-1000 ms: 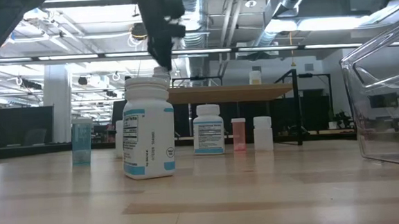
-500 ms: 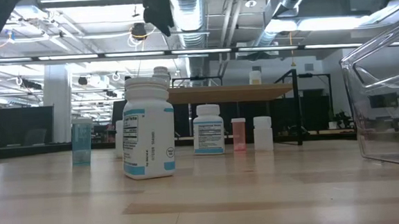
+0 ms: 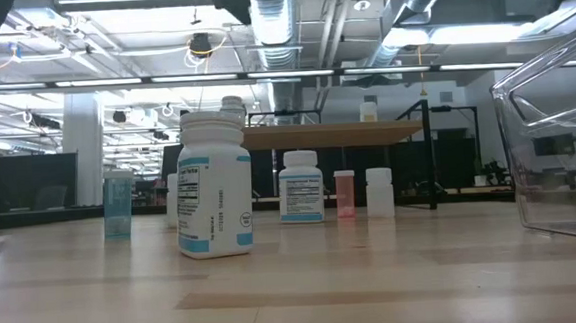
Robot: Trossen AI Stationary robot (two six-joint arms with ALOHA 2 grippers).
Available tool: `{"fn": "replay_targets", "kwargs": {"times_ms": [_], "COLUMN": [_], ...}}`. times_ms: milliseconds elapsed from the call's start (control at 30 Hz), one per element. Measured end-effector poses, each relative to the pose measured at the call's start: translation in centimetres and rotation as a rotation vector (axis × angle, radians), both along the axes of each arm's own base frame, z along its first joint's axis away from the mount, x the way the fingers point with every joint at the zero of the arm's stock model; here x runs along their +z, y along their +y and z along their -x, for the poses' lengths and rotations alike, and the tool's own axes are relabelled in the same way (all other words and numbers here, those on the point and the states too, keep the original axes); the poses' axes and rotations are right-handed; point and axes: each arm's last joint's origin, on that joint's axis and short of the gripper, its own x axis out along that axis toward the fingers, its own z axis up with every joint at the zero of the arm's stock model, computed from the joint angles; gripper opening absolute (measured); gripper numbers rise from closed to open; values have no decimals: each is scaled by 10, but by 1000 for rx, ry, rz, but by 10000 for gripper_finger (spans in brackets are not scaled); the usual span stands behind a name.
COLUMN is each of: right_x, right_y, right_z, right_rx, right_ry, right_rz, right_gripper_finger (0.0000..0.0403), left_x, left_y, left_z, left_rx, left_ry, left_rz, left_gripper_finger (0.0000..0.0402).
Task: Pick and place medicine bottles onto shelf by color
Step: Put the right transparent pill bottle on the shelf aligned with the other transparent pill bottle
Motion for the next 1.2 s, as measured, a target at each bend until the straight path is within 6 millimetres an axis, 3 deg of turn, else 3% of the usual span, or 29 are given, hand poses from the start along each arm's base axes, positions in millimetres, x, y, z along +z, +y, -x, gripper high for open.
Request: {"fn": "replay_targets", "kwargs": {"times_ms": [467,633,833,1200], "right_x": [3,1,1,-1], "right_y": [42,48,54,55], "right_z": [-3,-7,-8,-15], "right_rx": [91,125,136,118], "right_ry": [-3,8,11,27], "right_rz": [22,20,18,100], "right_gripper_finger": [238,238,238,238], "left_x": [20,7,-17,-35], "left_y": [-44,-56,-65,-83], "left_z": [18,25,56,103], "left_rx": [-115,-152,-127,5], "left_ry": [-65,4,107,-36], "left_rz": [6,-29,16,41], "left_gripper_finger": [235,235,235,235]}}
